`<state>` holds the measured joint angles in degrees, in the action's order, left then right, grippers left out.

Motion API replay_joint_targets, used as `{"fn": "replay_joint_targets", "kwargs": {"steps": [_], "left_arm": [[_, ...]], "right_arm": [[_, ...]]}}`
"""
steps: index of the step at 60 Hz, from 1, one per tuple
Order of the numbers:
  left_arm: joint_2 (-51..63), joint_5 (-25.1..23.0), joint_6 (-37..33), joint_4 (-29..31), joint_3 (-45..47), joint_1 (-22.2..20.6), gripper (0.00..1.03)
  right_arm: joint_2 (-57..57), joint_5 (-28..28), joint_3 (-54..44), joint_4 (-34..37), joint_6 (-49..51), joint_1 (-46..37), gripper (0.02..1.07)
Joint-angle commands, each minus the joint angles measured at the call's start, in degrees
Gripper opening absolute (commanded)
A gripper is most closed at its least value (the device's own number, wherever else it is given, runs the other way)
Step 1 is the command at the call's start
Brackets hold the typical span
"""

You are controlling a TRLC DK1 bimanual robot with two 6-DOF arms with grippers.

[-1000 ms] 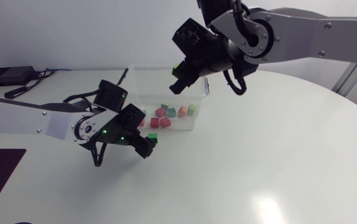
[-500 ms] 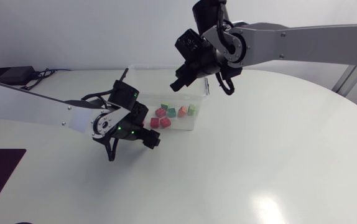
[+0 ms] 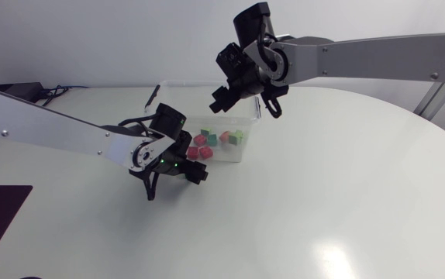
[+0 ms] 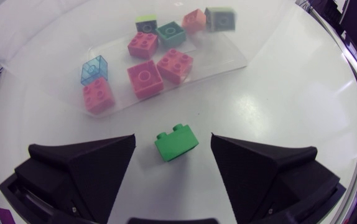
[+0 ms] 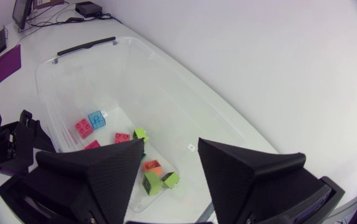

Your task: Place the duplo bricks in the container

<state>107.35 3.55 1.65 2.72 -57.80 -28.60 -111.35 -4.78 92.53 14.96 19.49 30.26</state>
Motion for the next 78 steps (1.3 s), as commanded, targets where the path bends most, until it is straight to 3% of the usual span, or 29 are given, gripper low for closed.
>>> {"fn": "replay_joint_targets", "kwargs": {"steps": [1, 15, 25, 41, 50, 63, 78], "left_arm": [[2.1, 0.7, 2.1, 0.8, -2.1, -0.2, 0.82], [3.2, 0.8, 3.0, 1.3, -2.4, -0.6, 0.55], [3.7, 0.8, 3.1, 1.3, -2.7, -0.9, 0.26], [1.5, 0.8, 2.7, 1.4, -1.2, -1.5, 0.24], [-8.2, 0.8, 1.3, 3.2, 0.9, -1.6, 0.25], [-21.7, 0.8, -1.2, 8.4, -2.1, 1.4, 0.25], [-22.2, 0.5, -3.1, 4.7, -9.3, 4.8, 0.25]], "right_arm": [[1.6, -0.7, -0.9, -0.4, -1.0, 0.1, 0.85], [7.3, -0.9, -6.7, -0.5, -1.0, 0.8, 0.88], [11.8, -0.9, -11.3, -0.7, -1.0, 0.9, 0.88], [20.3, -0.9, -21.1, -1.3, -0.9, 1.9, 0.88], [25.0, -0.9, -26.4, -1.3, -0.8, 2.3, 0.88], [29.5, -0.9, -32.4, -1.3, -1.0, 2.9, 0.89], [32.8, -0.9, -36.6, -1.4, -1.5, 3.5, 0.89]]}}
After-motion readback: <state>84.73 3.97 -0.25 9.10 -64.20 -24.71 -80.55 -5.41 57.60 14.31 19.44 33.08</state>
